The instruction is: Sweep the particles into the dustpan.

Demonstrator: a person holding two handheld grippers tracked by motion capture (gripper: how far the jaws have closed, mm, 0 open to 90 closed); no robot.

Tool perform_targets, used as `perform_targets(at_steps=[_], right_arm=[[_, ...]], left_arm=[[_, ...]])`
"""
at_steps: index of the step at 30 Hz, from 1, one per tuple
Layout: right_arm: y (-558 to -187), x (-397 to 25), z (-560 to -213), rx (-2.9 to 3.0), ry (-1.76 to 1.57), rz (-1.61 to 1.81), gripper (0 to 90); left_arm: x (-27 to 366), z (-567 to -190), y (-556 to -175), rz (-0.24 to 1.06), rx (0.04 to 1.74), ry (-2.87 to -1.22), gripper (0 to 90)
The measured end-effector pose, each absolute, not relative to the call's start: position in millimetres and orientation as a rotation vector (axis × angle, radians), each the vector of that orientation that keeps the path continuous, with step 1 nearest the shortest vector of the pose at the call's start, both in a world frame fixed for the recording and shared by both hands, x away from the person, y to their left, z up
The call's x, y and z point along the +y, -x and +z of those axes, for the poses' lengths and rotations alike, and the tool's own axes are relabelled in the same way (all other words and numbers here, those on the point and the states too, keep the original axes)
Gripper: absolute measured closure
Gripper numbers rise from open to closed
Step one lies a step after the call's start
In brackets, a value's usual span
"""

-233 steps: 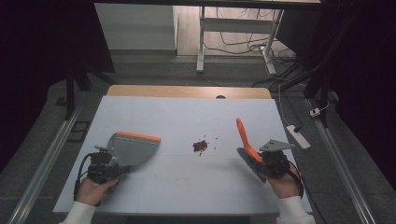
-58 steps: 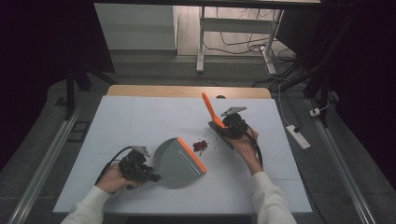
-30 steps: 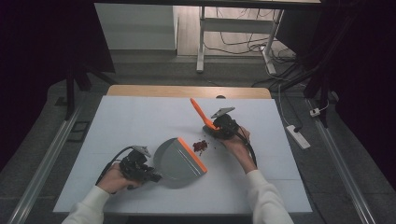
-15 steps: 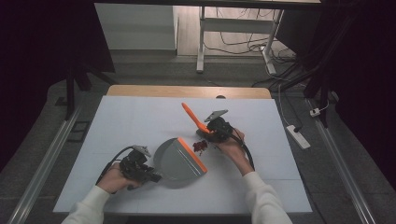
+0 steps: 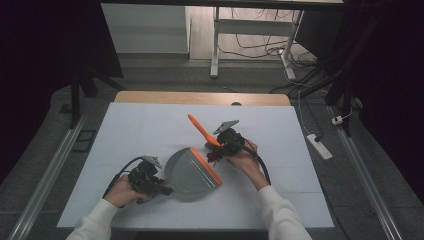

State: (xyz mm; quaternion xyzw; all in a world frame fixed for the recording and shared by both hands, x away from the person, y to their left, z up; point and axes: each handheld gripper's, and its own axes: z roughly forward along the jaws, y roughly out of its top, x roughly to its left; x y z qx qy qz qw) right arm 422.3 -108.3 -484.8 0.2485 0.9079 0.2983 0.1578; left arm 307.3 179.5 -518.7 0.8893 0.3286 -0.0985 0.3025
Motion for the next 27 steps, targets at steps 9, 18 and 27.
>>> perform_targets(at_steps=[9, 18, 27], right_arm=[[-412, -96, -486, 2.641, -0.67, 0.892, 70.4], [-406, -89, -486, 2.651, -0.649, 0.909, 70.4], [-400, -83, -486, 2.675, -0.645, 0.982, 70.4]], left_arm=[[179, -519, -308, -0.265, 0.872, -2.358, 61.5], [179, -520, -308, -0.271, 0.878, -2.357, 61.5], [179, -520, -308, -0.271, 0.881, -2.36, 61.5]])
